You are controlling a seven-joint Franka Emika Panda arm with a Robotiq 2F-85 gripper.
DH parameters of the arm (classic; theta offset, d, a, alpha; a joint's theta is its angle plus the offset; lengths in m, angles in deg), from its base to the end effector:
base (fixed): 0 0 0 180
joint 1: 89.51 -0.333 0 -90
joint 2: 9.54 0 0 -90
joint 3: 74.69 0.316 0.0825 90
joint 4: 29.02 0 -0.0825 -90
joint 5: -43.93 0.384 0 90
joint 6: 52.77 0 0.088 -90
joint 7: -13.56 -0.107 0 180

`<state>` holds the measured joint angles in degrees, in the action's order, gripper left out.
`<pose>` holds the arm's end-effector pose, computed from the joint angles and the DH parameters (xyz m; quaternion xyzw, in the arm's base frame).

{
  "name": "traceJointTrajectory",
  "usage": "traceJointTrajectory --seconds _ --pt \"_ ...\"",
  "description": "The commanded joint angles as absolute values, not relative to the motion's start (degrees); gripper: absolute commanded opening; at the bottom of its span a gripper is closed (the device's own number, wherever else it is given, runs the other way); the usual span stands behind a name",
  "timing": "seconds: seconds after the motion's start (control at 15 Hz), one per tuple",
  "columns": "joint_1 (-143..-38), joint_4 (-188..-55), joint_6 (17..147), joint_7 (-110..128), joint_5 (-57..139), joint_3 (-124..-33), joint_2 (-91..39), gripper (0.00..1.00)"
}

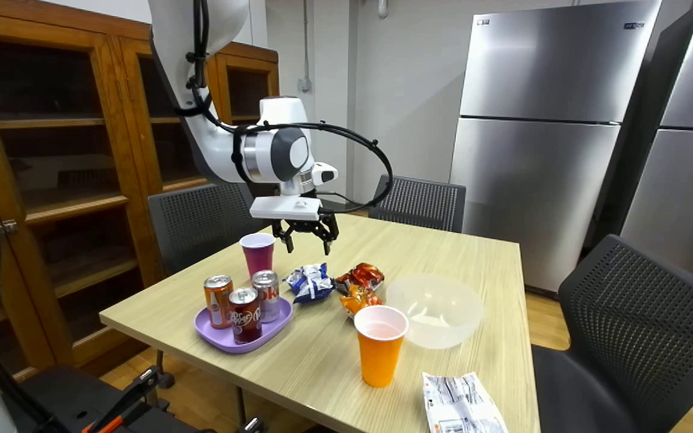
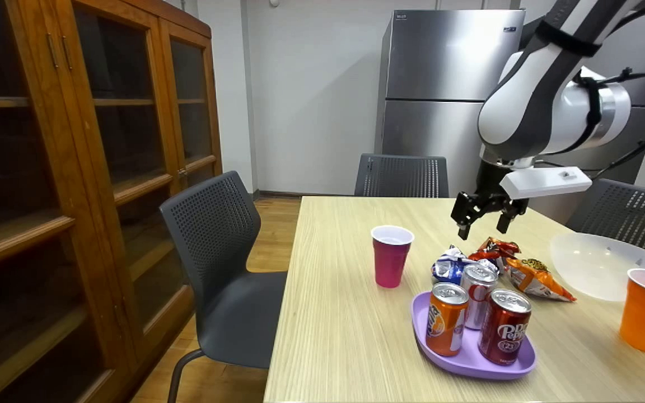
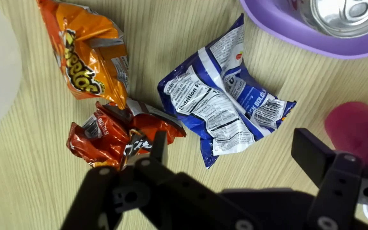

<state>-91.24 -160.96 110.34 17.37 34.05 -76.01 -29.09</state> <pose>0.5462 0.0129 0.2176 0.9873 0.1169 0.0995 0.0400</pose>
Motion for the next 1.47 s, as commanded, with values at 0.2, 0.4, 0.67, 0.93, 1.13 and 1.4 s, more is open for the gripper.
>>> traceJointTrajectory --seconds 0.2,0.4,0.67,0.93,1.13,1.4 --pt "-93.9 -154.6 108.1 18.0 27.7 -78.8 -35.2 1.00" --pt "-95.2 -152.7 108.0 18.0 25.5 -80.0 -37.4 1.00" --pt "-96.9 -150.9 108.1 18.0 22.9 -81.3 -39.7 1.00" --pt "-97.6 -150.4 108.2 18.6 21.7 -81.4 -40.7 1.00" --pt "-98.3 -150.5 108.5 18.7 20.5 -81.9 -41.0 1.00" --pt "-98.8 -150.7 108.6 18.4 19.3 -82.4 -41.1 1.00"
